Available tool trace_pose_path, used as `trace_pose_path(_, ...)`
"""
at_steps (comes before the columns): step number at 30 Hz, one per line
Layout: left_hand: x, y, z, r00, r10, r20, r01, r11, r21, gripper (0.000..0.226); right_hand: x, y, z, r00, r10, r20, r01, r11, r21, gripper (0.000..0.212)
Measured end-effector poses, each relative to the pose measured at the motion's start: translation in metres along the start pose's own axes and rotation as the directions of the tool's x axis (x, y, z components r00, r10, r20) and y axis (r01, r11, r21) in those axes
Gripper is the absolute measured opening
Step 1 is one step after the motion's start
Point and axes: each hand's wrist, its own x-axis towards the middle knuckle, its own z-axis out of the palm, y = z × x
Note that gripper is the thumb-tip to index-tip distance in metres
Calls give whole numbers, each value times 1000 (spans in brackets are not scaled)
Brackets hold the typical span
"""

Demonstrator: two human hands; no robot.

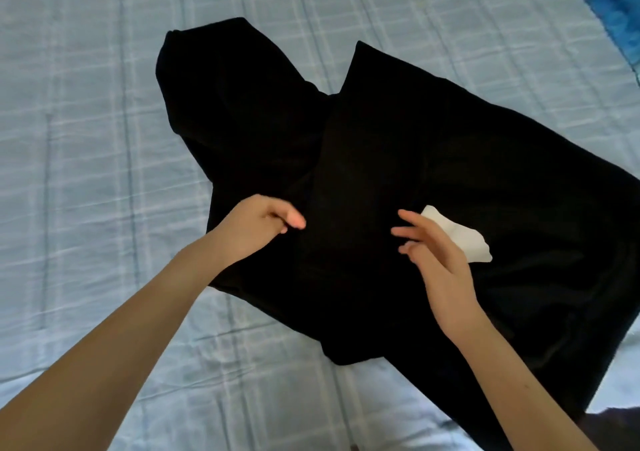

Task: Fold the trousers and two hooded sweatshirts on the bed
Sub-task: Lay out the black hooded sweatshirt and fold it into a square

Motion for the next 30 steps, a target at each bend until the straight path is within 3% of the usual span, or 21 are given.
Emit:
trace_pose_path(2,16,9,10,992,35,-125,-41,998,-47,34,16,7,13,979,95,-178,-106,993,-53,44)
trace_pose_path(5,39,24,32,994,-20,-104,14,998,-60,67,35,9,34,965,142,-219,-177,973,-150,68)
trace_pose_path(7,47,29,40,994,10,-111,-15,999,-46,66,38,5,42,963,114,-245,-161,971,-179,76)
trace_pose_path(9,47,28,39,985,69,-160,-77,996,-46,60,34,1,40,956,78,-282,-127,979,-160,71)
trace_pose_path(12,42,18,30,988,35,-151,-45,997,-64,55,22,8,34,978,-26,-206,-30,964,-264,60)
trace_pose_path(15,47,8,24,995,27,-99,-22,998,55,48,28,13,31,994,47,-101,-90,872,-481,51)
trace_pose_path(18,76,11,-1,917,238,-320,-193,967,166,32,63,-4,27,978,-133,-162,-9,743,-669,51)
trace_pose_path(21,119,25,-37,822,412,-393,-294,898,326,25,118,-32,25,923,-354,-154,131,662,-738,49)
trace_pose_path(24,172,41,-63,791,532,-302,-356,802,479,31,187,-53,33,886,-463,6,321,605,-729,48)
trace_pose_path(26,208,45,-73,798,567,-205,-368,727,580,39,226,-57,44,877,-475,75,365,558,-745,51)
trace_pose_path(28,238,42,-77,852,520,-62,-328,621,712,41,249,-51,55,886,-450,110,361,522,-773,52)
trace_pose_path(30,257,38,-79,898,436,58,-331,582,743,31,257,-42,64,902,-413,124,343,512,-787,52)
